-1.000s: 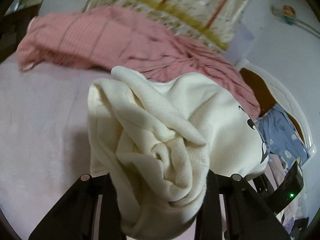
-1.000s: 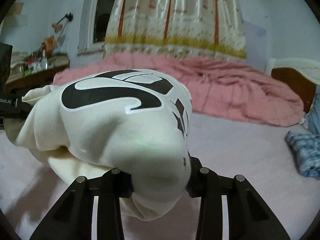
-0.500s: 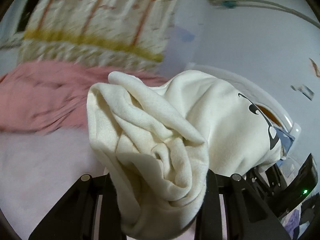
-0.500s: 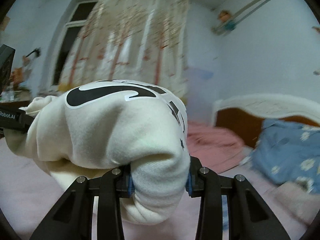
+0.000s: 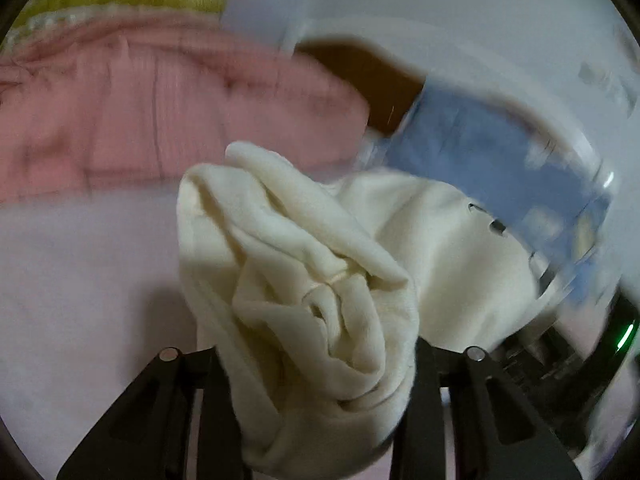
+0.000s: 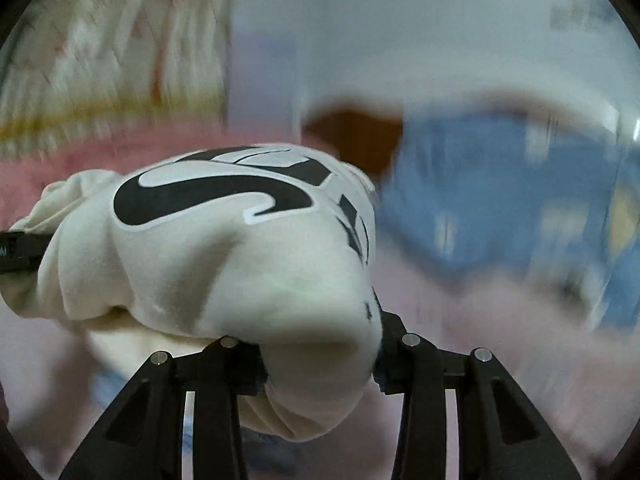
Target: Fold large clothes
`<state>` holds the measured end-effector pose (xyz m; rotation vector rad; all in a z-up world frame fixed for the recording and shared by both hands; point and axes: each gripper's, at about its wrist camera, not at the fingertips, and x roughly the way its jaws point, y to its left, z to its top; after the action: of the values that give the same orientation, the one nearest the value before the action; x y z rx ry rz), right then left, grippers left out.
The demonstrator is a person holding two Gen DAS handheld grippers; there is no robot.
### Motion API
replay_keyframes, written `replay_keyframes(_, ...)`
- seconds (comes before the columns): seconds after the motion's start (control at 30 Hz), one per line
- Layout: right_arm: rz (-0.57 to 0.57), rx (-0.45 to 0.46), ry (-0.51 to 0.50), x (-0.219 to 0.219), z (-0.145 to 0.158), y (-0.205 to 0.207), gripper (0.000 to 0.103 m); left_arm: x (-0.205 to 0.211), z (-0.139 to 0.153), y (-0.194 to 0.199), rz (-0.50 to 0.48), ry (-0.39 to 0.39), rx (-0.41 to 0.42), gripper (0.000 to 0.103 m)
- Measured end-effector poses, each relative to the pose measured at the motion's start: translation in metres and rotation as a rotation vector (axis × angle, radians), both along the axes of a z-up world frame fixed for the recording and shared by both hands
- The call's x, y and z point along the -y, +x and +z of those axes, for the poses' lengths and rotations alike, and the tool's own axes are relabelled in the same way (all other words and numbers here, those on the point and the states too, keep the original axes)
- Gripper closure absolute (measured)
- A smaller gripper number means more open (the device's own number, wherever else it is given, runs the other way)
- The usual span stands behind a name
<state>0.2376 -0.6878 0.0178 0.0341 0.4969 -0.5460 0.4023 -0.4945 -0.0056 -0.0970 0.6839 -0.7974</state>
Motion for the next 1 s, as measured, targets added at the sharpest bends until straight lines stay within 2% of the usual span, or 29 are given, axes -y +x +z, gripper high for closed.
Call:
replay_keyframes(0.03, -0.023, -0.036, 0.060, 0.014, -0.007, 0.002, 0.060, 0.004, -0.003, -0.009, 0.001, 0.015, 0.064, 0.069)
replay_keyframes(0.07, -0.018, -0.023, 0.155, 0.028, -0.003, 0.000, 0.058, 0.006, 0.008, -0.014, 0.025, 0.054, 0.105, 0.068)
replay_keyframes(0.1, 0.008, 0.032, 0.225, 0.034, 0.002, -0.005, 0.057, 0.005, 0.019, -0.012, 0.028, 0.061, 0.111, 0.067)
replay_keyframes(0.17, -0.003, 0.039, 0.201, 0.030, 0.003, -0.008, 0.057, -0.005, 0.025, -0.015, 0.032, 0.022, 0.097, 0.058)
replay_keyframes(0.23, -0.018, 0.003, 0.179, 0.025, -0.001, -0.006, 0.056, -0.010, 0.018, -0.010, 0.034, 0.024, 0.084, 0.055)
replay_keyframes(0.3, 0.002, 0.009, 0.197, 0.023, -0.001, -0.011, 0.055, -0.008, 0.019, -0.010, 0.036, 0.034, 0.112, 0.053)
replay_keyframes(0.37, 0.003, 0.023, 0.194, 0.017, -0.004, -0.018, 0.053, -0.008, 0.021, -0.014, 0.043, 0.045, 0.105, 0.047)
replay_keyframes(0.43, -0.004, 0.032, 0.164, 0.009, -0.002, -0.026, 0.048, -0.011, 0.024, -0.017, 0.117, 0.052, 0.097, 0.027)
replay_keyframes(0.47, -0.010, 0.041, 0.149, 0.004, 0.000, -0.031, 0.039, -0.019, 0.031, -0.025, 0.177, 0.065, 0.147, 0.024)
replay_keyframes(0.5, -0.019, 0.052, 0.137, 0.003, 0.001, -0.036, 0.035, -0.026, 0.037, -0.032, 0.205, 0.072, 0.201, 0.024)
replay_keyframes(0.57, -0.021, 0.082, 0.136, -0.009, 0.006, -0.052, 0.016, -0.042, 0.053, -0.055, 0.233, 0.077, 0.313, 0.017)
replay_keyframes(0.6, -0.014, 0.124, 0.150, -0.014, 0.010, -0.066, 0.014, -0.054, 0.061, -0.069, 0.248, 0.065, 0.366, 0.006)
replay_keyframes(0.63, -0.007, 0.151, 0.156, -0.020, 0.013, -0.075, 0.013, -0.067, 0.069, -0.083, 0.263, 0.043, 0.416, 0.000)
replay_keyframes(0.73, 0.036, 0.176, 0.110, -0.039, 0.021, -0.093, 0.000, -0.101, 0.086, -0.118, 0.313, -0.002, 0.513, 0.000)
replay_keyframes(0.83, 0.028, 0.203, 0.049, -0.061, 0.027, -0.105, 0.000, -0.130, 0.089, -0.151, 0.378, -0.015, 0.602, 0.000)
replay_keyframes(0.93, 0.068, 0.233, 0.001, -0.083, 0.032, -0.112, 0.000, -0.150, 0.074, -0.172, 0.408, -0.024, 0.612, 0.000)
replay_keyframes(1.0, 0.086, 0.236, -0.030, -0.095, 0.031, -0.112, 0.000, -0.156, 0.050, -0.186, 0.421, -0.015, 0.596, 0.000)
